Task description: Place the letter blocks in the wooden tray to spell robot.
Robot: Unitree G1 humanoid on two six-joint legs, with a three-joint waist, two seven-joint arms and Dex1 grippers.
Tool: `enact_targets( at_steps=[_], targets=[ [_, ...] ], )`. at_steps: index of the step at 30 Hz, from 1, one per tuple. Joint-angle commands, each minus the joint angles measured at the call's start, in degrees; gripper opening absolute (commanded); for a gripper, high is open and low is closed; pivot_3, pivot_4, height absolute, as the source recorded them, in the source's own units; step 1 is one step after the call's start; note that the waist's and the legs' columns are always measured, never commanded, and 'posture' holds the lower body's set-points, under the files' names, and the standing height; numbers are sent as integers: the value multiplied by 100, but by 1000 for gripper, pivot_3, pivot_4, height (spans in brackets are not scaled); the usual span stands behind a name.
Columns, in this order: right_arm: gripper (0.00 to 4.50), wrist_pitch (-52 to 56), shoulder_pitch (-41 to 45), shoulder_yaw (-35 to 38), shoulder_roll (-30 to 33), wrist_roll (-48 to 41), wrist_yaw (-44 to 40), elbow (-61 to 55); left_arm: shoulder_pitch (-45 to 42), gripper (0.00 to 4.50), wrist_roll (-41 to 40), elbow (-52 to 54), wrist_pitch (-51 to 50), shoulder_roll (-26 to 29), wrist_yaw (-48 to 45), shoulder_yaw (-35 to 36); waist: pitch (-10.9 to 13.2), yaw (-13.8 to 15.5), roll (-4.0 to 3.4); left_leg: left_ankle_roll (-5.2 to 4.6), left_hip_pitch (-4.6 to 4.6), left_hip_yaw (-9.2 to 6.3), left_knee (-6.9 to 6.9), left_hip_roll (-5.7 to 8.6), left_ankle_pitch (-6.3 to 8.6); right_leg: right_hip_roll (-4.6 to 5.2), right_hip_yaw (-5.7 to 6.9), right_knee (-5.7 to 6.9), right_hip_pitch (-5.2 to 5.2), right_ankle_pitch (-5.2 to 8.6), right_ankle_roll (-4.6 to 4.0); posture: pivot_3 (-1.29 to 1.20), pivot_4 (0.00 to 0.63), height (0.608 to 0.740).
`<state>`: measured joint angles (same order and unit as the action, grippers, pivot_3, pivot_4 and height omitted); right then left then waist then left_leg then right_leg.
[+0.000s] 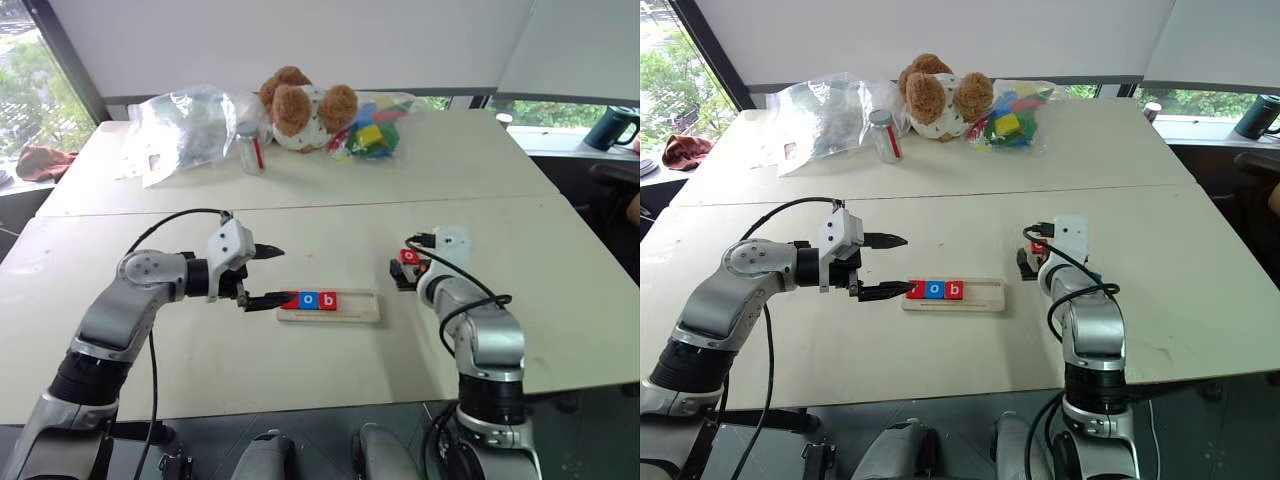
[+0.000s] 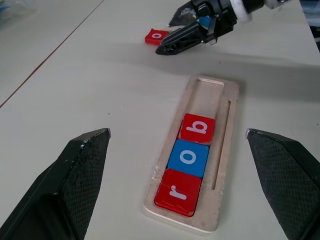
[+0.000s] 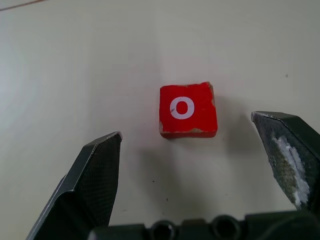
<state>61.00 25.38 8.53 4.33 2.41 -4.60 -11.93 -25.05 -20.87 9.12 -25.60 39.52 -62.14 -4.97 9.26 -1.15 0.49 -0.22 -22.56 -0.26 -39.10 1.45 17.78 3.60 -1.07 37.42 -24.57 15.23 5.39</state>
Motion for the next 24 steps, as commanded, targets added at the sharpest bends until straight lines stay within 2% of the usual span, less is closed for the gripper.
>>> enact_targets(
  at_steps=[1, 2, 5, 9, 10, 14, 16, 20, 24],
  targets=[
    [4475, -526, 242, 52, 0, -100, 93, 532, 32, 4500, 17, 127, 49, 59, 46, 66, 0, 2, 0, 0, 0, -1, 0, 0, 0, 0, 0, 0, 1, 0, 0, 0, 150, 740],
    [4475, -631, 276, -18, 56, -112, 41, 736, 46, 4500, 37, 127, 60, 60, 63, 63, 0, 0, 0, 0, 1, -2, 1, -1, 0, 1, 0, 0, 1, 0, 0, 0, 150, 740],
    [3608, -864, 318, -163, 248, -84, -28, 1040, 101, 4500, 78, 134, 82, 82, 94, 73, 0, -4, 0, 0, 9, -1, 0, -1, 0, 1, -1, -1, 10, 0, 0, 0, 150, 740],
    [1512, -901, 314, -175, 321, -128, 4, 1048, 202, 4500, 74, 186, 75, 127, 133, 123, -1, 16, 0, -1, 12, -2, 0, -1, 0, 3, -1, 0, 13, 0, 0, 0, 150, 740],
    [1188, -904, 310, -193, 323, -137, 8, 1045, 211, 4500, 74, 186, 81, 128, 141, 120, -2, 31, 1, -1, 12, -2, 0, -1, 0, 4, -1, 0, 13, 0, 0, 0, 150, 740],
    [1210, -664, 289, -239, 298, -148, 95, 831, 213, 4500, 64, 204, 78, 98, 154, 85, -2, 37, 1, -1, 12, -3, -2, -1, 0, 6, -1, -2, 18, 0, 0, 0, 150, 740],
    [1210, -390, 205, -215, 327, -145, 129, 333, 186, 4500, 69, 170, 108, 87, 114, 48, -2, 44, 1, -1, 12, -6, -1, -1, 0, 6, 0, -2, 17, 0, 0, 0, 150, 740],
    [1210, 1130, -246, -111, 220, -189, 210, -1583, 97, 4500, 99, 40, 207, 80, -53, -66, -1, 46, -1, -2, -1, -12, 6, -1, 1, 6, 2, -4, 5, 0, 0, 0, 150, 740],
    [1210, 2597, -632, 43, -460, -107, 460, -2979, -116, 4500, 213, -299, 400, -42, -136, -190, -2, 33, -1, -3, -6, -12, 6, -2, 2, 4, 1, -7, -1, 0, 0, 0, 150, 740]
  ],
)
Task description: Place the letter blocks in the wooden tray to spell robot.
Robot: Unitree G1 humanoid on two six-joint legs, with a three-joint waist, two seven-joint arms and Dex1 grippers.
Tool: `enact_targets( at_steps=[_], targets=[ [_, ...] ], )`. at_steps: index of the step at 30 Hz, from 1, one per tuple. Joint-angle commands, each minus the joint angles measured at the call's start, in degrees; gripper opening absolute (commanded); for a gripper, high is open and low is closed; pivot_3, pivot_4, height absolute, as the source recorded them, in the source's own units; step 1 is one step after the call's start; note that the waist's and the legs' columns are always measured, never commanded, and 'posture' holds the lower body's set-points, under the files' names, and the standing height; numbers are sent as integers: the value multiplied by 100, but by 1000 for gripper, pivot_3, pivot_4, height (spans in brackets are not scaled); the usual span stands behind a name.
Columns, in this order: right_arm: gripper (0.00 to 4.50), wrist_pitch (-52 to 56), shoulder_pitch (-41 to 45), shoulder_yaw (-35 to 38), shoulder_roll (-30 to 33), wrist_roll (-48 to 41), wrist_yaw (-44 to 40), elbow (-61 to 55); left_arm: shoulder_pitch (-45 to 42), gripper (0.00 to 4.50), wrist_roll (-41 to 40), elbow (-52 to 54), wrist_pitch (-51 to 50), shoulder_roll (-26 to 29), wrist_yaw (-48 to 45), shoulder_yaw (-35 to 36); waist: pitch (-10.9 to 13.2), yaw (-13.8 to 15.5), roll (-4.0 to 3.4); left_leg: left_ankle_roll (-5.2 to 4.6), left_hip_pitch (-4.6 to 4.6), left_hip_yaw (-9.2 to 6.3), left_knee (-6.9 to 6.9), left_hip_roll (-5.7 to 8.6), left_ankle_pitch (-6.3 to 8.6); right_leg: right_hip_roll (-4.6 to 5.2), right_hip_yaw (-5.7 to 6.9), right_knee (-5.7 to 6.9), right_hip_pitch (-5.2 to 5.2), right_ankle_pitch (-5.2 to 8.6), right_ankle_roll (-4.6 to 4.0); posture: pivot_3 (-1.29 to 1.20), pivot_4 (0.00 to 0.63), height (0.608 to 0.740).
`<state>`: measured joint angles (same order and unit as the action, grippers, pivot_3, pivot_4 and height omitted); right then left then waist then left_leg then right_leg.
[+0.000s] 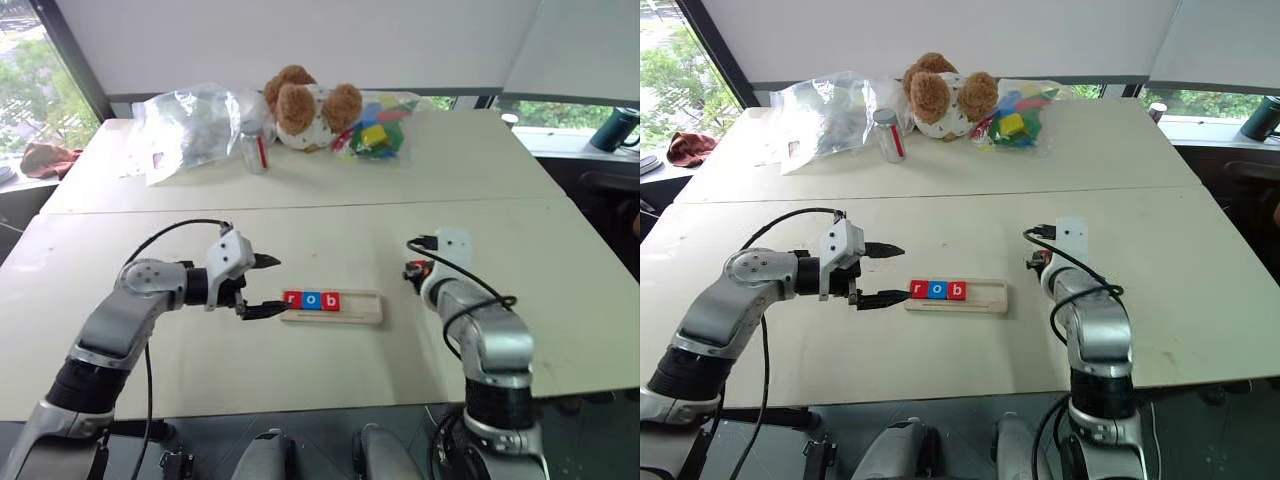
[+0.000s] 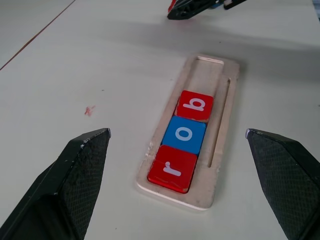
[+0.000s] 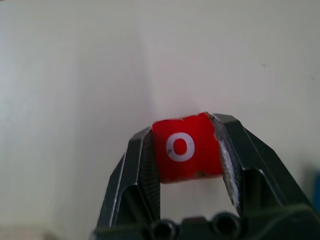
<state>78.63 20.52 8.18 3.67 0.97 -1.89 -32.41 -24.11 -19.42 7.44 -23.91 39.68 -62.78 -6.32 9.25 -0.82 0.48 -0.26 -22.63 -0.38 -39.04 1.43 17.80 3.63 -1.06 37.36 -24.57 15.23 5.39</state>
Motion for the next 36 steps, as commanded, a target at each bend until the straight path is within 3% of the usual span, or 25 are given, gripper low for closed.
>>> enact_targets(
  at_steps=[1, 9, 10, 14, 15, 19, 22, 27, 31, 36],
  targets=[
    [1210, 1025, -195, 99, -537, 65, 243, -1081, -261, 4500, 100, -210, 274, -97, -82, -88, -1, -5, 0, 1, 2, 0, 0, -1, -1, -2, 0, 1, 0, 0, 0, 0, 150, 740],
    [1210, 1361, -474, 132, -773, 17, 219, -685, -453, 4500, 296, -594, 595, -294, -222, -274, -4, -9, 2, 1, 16, 4, -4, 2, -1, -8, 6, 8, 12, 0, 0, 0, 150, 740],
    [2275, 1372, -476, 124, -785, 1, 205, -664, -446, 4500, 314, -605, 614, -303, -222, -273, -5, -10, 4, 1, 17, 4, -4, 2, -1, -8, 6, 8, 13, 0, 0, 0, 150, 740],
    [4235, 1387, -417, 103, -534, -31, 125, -761, -330, 4500, 289, -481, 594, -278, -172, -191, -8, 2, 9, 1, 20, 4, -8, 3, -1, -7, 7, 7, 21, 0, 0, 0, 150, 740],
    [4438, 1387, -405, 88, -449, -41, 104, -800, -308, 4500, 280, -454, 589, -264, -168, -176, -8, 9, 9, 1, 20, 4, -10, 4, -1, -5, 7, 6, 22, 0, 0, 0, 150, 740],
    [4438, 867, -108, -596, 1146, -438, -638, -1153, -241, 4500, 141, -391, 540, -101, -272, -14, -4, 3, 4, -3, 17, 4, -9, 8, 1, 0, 9, -1, 21, 0, 0, 0, 150, 740],
    [4438, -268, 105, -645, 2311, -1175, -2079, -881, -261, 4500, 18, -409, 483, 81, -506, 58, 0, -40, 1, -4, 15, 5, -3, 5, 1, -3, 8, -5, 15, 0, 0, 0, 150, 740],
    [4438, -2960, -678, -565, 4175, -1758, -4730, 222, -310, 4500, 13, -482, 536, 323, -788, 53, 2, 22, 4, -16, 17, -5, 8, -12, 9, -23, 21, -23, 27, 2, 1, 0, 150, 740],
    [4438, -4340, -938, -275, 4607, -2101, -5927, 1324, -281, 4500, -7, -507, 545, 468, -832, 98, 4, 1, 8, -22, 12, 9, -9, -4, 12, -7, 14, -30, 33, 2, 3, 0, 150, 740],
    [4438, -6468, -931, -589, 4887, -1577, -6743, 2884, -142, 4500, -74, -436, 465, 608, -870, 162, 5, 9, 9, -23, 25, 13, -11, -6, 12, -3, 7, -27, 45, 1, 3, 0, 150, 740]
  ],
)
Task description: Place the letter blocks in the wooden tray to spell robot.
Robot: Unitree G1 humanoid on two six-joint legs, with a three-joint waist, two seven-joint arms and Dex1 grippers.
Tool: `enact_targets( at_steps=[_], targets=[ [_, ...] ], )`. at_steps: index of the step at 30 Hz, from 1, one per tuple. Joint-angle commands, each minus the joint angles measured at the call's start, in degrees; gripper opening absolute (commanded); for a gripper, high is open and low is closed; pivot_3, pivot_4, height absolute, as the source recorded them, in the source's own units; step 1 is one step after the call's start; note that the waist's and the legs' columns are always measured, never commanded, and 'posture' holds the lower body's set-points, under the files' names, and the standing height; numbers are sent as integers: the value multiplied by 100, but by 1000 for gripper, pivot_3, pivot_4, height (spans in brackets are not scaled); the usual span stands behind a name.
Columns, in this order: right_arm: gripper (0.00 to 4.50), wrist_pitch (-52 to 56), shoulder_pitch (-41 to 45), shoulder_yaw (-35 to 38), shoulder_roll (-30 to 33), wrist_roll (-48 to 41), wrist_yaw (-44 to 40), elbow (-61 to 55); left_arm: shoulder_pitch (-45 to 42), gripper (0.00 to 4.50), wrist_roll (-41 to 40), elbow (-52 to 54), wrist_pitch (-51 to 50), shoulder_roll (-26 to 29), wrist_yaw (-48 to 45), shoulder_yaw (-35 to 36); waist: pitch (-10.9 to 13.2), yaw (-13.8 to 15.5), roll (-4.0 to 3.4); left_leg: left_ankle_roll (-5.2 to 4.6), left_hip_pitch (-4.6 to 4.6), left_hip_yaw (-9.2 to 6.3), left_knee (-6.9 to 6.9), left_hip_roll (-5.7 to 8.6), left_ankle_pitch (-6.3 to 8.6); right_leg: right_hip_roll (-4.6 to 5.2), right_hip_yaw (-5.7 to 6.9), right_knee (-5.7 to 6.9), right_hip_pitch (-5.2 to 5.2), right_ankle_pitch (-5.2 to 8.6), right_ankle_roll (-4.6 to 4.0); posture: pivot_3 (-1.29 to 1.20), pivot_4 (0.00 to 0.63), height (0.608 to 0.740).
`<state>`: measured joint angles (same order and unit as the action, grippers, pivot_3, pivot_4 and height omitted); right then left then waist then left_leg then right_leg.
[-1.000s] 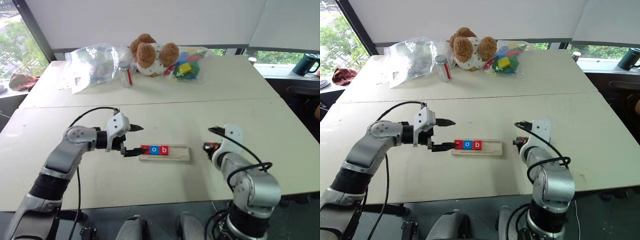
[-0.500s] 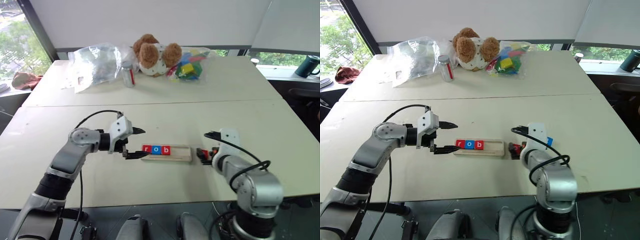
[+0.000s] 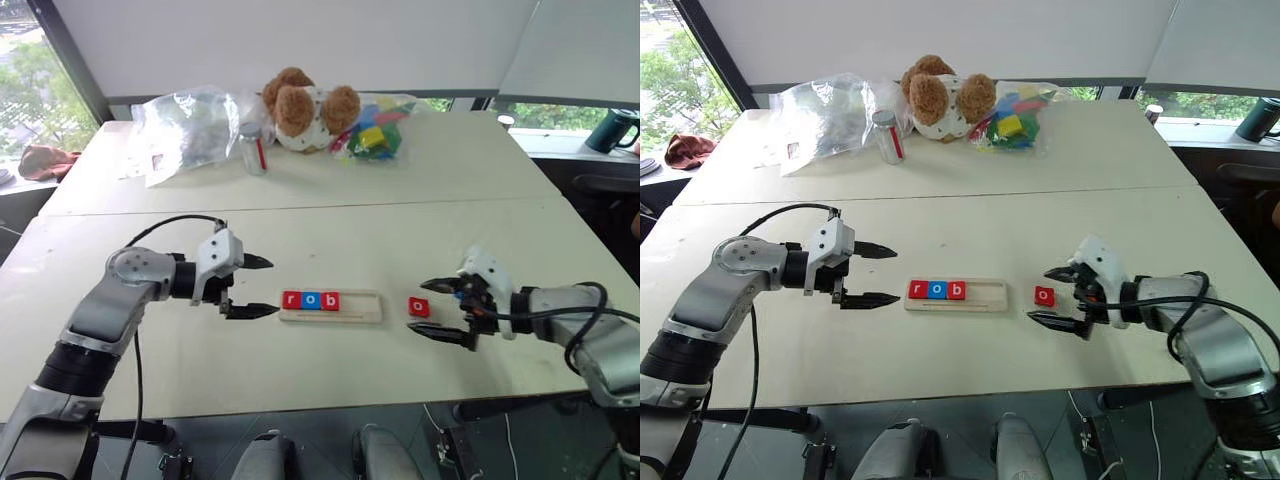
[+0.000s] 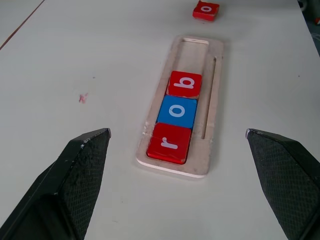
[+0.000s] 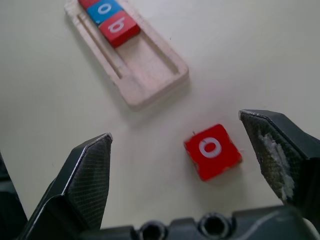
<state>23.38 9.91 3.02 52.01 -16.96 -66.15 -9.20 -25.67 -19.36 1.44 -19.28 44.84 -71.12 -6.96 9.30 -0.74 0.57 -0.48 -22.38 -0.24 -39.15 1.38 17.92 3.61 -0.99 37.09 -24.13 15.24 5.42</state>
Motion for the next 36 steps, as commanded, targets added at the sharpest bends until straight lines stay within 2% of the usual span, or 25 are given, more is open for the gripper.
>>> enact_targets(
  at_steps=[1, 6, 14, 17, 22, 24, 29, 36],
  targets=[
    [4438, -1245, 229, -149, -4, 301, -360, 858, 28, 4500, -82, 159, -6, 103, -15, 233, 0, 1, 0, 0, 0, -1, 1, -2, 0, -1, -2, 1, -1, 0, 0, 0, 150, 740],
    [4438, -2450, 689, -423, -365, 601, -488, 2049, 115, 4500, -79, 27, -62, 120, 79, 351, 0, -6, -2, 4, -2, -1, 1, -5, -2, -2, -5, 7, -9, 0, 0, 0, 150, 740],
    [4438, -2816, 919, -607, -615, 703, -575, 2580, 319, 4500, 18, 15, 30, 309, 111, 405, 0, 16, -2, 7, -4, -2, 0, -3, -3, 7, -5, 7, -11, 0, -1, 0, 150, 740],
    [3664, -2870, 972, -629, -627, 684, -660, 2711, 307, 4500, 144, 51, 147, 353, 119, 312, 0, 12, -2, 7, -4, -2, 0, -3, -3, 8, -6, 7, -10, -1, -2, 0, 150, 740],
    [1101, -3042, 1027, -710, -668, 770, -684, 2776, 177, 4500, 228, 3, 189, 290, 115, 259, 0, 9, -2, 8, -4, -2, 0, -3, -3, 8, -7, 8, -10, -1, -2, 0, 150, 740],
    [1094, -3091, 1083, -773, -672, 900, -599, 2691, 137, 4500, 259, -53, 213, 279, 107, 253, 0, 7, -3, 9, -4, -2, 0, -3, -4, 8, -8, 8, -10, -1, -3, 0, 150, 740],
    [1094, -1472, 1797, -1124, -1037, 628, -529, 1453, 93, 4500, 327, -277, 292, 177, 125, 207, 1, -44, -5, 14, -4, 2, 1, -5, -7, 4, -17, 24, -28, -1, -3, 0, 150, 740],
    [1094, -775, 2514, -1825, -1348, 1302, -170, 1427, 129, 4500, 393, -163, 311, 55, 172, 137, 0, 38, -4, 16, -16, -5, 0, 2, -8, 13, -6, 18, -31, -1, -4, 0, 150, 740]
  ],
)
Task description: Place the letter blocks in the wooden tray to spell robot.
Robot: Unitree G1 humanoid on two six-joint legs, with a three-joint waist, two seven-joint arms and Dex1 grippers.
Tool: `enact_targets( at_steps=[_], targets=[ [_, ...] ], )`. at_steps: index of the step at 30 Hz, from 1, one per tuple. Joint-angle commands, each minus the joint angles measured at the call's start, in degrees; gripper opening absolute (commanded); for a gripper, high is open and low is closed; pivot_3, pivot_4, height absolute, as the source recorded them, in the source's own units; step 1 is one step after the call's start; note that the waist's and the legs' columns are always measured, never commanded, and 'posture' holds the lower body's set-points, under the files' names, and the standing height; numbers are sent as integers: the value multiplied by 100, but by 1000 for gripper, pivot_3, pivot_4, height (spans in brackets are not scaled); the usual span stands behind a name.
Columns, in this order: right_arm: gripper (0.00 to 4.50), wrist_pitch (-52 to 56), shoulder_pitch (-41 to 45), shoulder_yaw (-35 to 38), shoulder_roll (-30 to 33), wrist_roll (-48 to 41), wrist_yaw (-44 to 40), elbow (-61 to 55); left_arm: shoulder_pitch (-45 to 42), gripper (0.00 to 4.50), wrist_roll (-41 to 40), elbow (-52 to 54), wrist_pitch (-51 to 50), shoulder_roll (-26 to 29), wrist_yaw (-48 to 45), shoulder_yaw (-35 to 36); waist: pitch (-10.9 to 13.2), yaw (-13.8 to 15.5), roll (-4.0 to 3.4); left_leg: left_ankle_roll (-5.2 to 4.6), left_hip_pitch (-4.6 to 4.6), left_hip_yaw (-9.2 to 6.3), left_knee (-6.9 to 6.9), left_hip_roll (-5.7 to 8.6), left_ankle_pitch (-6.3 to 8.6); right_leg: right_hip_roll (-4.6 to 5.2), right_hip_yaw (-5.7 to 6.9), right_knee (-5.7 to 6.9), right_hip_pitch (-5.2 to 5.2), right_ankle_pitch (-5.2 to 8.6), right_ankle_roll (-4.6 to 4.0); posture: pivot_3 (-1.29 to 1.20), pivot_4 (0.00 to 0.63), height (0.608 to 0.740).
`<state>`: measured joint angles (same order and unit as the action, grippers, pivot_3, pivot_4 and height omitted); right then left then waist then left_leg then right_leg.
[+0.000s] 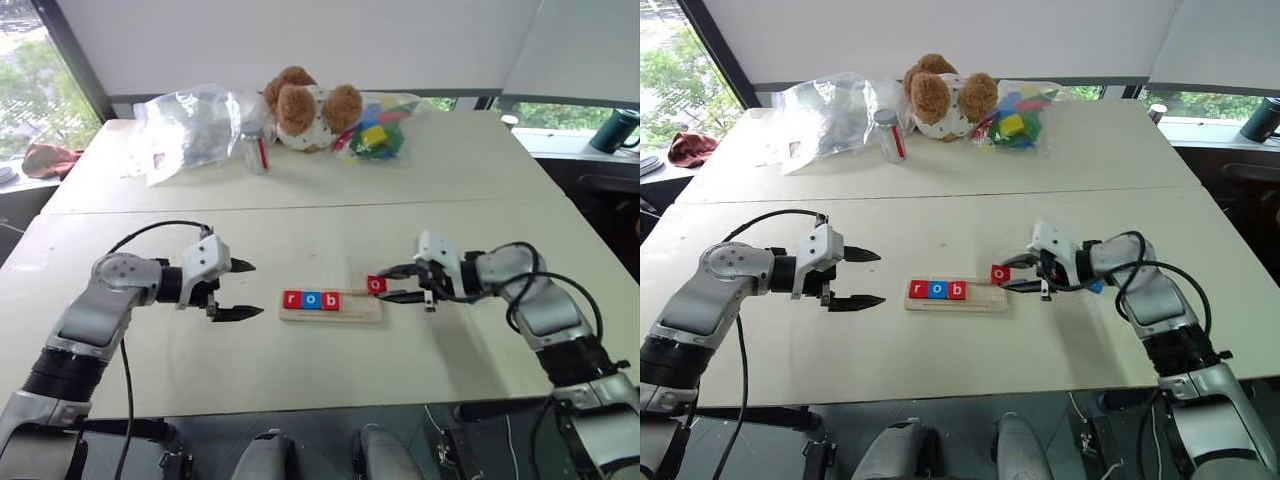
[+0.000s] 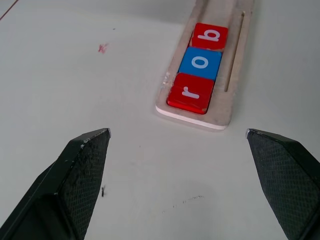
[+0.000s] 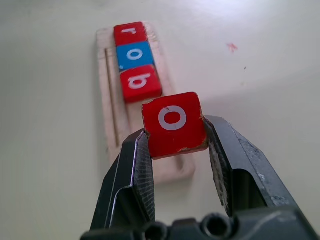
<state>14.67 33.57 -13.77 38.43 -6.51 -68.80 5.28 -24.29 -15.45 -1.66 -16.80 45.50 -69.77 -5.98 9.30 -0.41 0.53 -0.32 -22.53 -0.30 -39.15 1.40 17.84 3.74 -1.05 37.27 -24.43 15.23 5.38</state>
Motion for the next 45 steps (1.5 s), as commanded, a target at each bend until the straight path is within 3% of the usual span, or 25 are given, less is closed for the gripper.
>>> enact_targets(
  at_steps=[1, 16, 43, 45],
  targets=[
    [1094, 209, 181, -197, 11, 258, 59, -39, 4, 4500, 0, 170, 53, -18, 48, 50, 0, 8, 0, 0, -2, 0, 0, 2, 0, 2, 0, -2, 0, 0, 0, 0, 150, 740],
    [1094, 558, 36, -688, -209, 539, 160, -504, 110, 4500, 31, 272, 66, -242, 287, 14, 0, -18, 0, -1, -3, -1, 1, 1, 0, -2, 2, -2, -3, 0, 0, 0, 150, 740],
    [1094, 715, 169, -899, -475, 658, 207, -433, 15, 4500, 178, 123, 186, -574, 431, -65, -1, -37, 1, 0, 0, 0, 0, 0, 0, -5, 2, -1, -2, 0, 0, 0, 150, 740],
    [2163, 689, 166, -897, -498, 684, 242, -427, 11, 4500, 185, 117, 192, -579, 431, -66, -1, -40, 1, 0, 0, 0, 0, 0, 0, -5, 2, -1, -2, 0, 0, 0, 150, 740]
  ],
)
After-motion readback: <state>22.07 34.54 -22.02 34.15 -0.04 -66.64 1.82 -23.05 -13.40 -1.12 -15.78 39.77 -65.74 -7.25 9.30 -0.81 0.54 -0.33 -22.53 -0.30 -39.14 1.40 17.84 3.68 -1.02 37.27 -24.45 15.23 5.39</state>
